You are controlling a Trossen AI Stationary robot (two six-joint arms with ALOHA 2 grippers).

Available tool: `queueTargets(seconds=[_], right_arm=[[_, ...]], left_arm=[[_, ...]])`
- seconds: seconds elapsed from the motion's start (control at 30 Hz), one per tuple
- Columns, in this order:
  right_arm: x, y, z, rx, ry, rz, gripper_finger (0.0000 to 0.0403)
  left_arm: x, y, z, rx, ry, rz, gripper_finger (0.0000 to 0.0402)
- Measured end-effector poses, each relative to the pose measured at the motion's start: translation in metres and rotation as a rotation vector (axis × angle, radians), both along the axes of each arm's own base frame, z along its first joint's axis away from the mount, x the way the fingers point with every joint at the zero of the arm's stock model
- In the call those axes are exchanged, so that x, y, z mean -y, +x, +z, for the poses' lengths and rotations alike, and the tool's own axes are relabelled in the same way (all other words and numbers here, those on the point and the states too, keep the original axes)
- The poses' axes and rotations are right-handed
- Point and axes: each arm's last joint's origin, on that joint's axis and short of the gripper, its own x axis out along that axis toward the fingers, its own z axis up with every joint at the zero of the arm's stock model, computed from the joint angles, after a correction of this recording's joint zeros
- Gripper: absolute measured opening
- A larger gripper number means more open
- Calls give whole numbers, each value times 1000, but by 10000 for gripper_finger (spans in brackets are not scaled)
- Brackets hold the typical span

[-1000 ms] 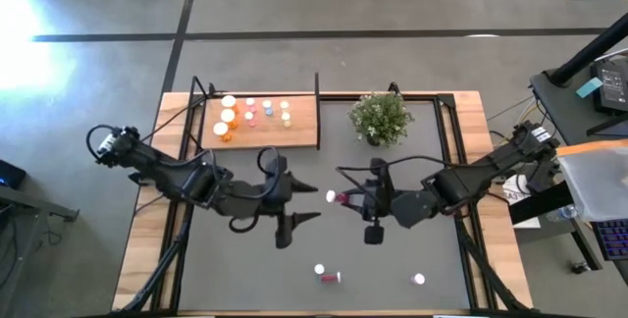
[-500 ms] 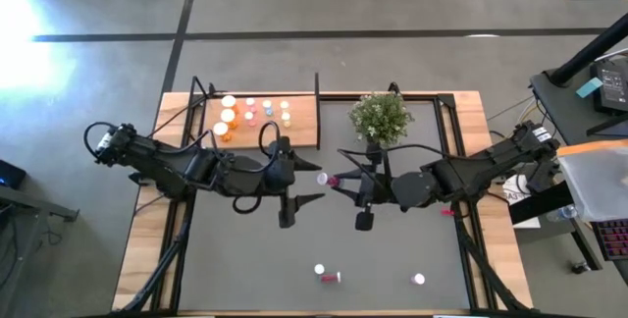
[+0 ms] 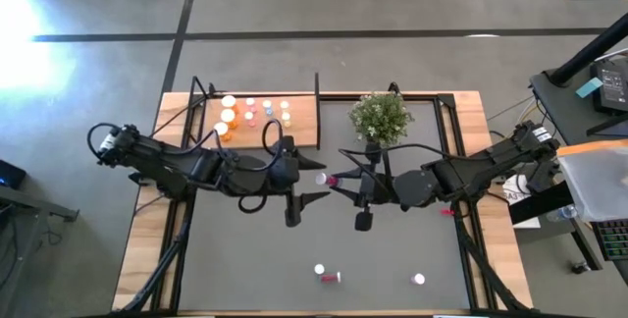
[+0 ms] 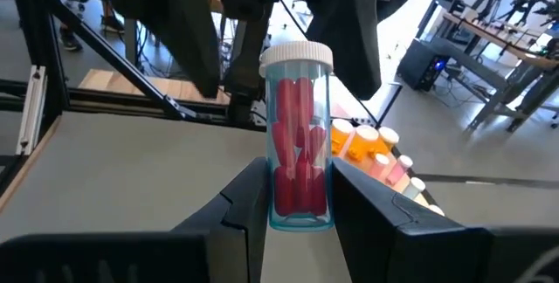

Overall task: Pick and place medicine bottles onto shelf by color
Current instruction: Put the top small blue pill bottle on the shelf aligned with the other small blue pill bottle

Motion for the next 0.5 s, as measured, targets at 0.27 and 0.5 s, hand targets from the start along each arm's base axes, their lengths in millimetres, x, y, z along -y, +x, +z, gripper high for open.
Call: queueTargets(seconds=[0.27,0.5], right_arm=[[0,0,1,7,-1,1,102],[0,0,1,5,-10,3,102]], left_arm=[[0,2,-2,-3,-23,8,209],[0,2,-2,-3,-23,8,151]])
